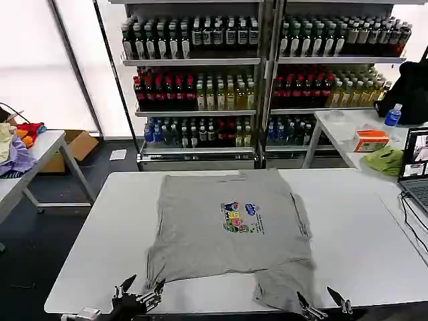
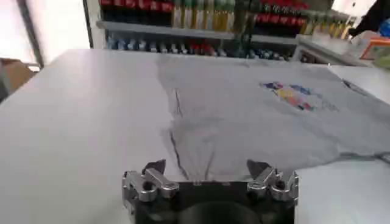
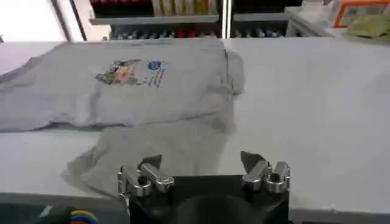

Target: Fold and organize the clothes.

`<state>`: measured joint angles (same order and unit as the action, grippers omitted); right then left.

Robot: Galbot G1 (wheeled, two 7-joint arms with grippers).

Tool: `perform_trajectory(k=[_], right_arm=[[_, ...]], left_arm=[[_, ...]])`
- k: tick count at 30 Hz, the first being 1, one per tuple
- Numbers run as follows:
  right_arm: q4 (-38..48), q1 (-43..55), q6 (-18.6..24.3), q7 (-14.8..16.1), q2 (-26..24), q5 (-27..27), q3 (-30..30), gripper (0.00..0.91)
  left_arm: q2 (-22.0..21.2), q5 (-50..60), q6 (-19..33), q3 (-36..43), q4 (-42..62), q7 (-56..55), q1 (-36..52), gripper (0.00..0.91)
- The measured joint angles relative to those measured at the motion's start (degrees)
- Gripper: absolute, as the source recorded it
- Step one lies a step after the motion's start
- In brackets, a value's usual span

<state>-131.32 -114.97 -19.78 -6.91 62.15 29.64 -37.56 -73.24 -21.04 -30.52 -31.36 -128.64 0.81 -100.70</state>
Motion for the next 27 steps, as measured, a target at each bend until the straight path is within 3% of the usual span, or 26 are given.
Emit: perform_trajectory(k=[1, 2, 3, 4, 7, 14, 19, 27], right_arm=[[0.0, -0.1, -0.1, -0.1, 0.1, 0.0, 0.1, 0.363], [0.0, -0.2, -0.2, -0.1, 0.3, -0.1, 0.3, 0.071], [0.0, -0.3, -0.4, -0.2, 0.4, -0.1, 0.4, 0.071], [0.1, -0.4, -0.5, -0.3, 0.5, -0.1, 0.6, 0.000], [0.3, -0.9, -0.7, -0.4, 0.9, -0.2, 0.9, 0.000], [0.7, -1.3, -0.6, -0.9, 1.4, 0.0, 1.5, 0.000], [0.7, -1.2, -0.7, -1.0, 1.4, 0.9, 2.0, 0.000], [0.8, -0.4, 0.7, 0.4, 1.2, 2.7, 2.7, 0.000]], left_arm=[[0.0, 0.0, -0.2, 0.4, 0.2, -0.3, 0.4, 0.907], [0.0, 0.0, -0.4, 0.8, 0.5, -0.6, 0.8, 0.907], [0.0, 0.0, -0.6, 1.0, 0.8, -0.9, 1.1, 0.907], [0.0, 0.0, -0.7, 1.2, 1.0, -1.3, 1.5, 0.887], [0.2, 0.1, -1.1, 1.5, 2.0, -2.2, 2.5, 0.786], [0.3, 1.0, -1.6, 2.2, 3.9, -3.2, 3.8, 0.282], [0.1, 1.5, -1.6, 3.0, 4.2, -3.2, 3.8, 0.010], [0.1, 2.2, -1.2, 3.3, 5.1, -3.3, 4.7, 0.010]])
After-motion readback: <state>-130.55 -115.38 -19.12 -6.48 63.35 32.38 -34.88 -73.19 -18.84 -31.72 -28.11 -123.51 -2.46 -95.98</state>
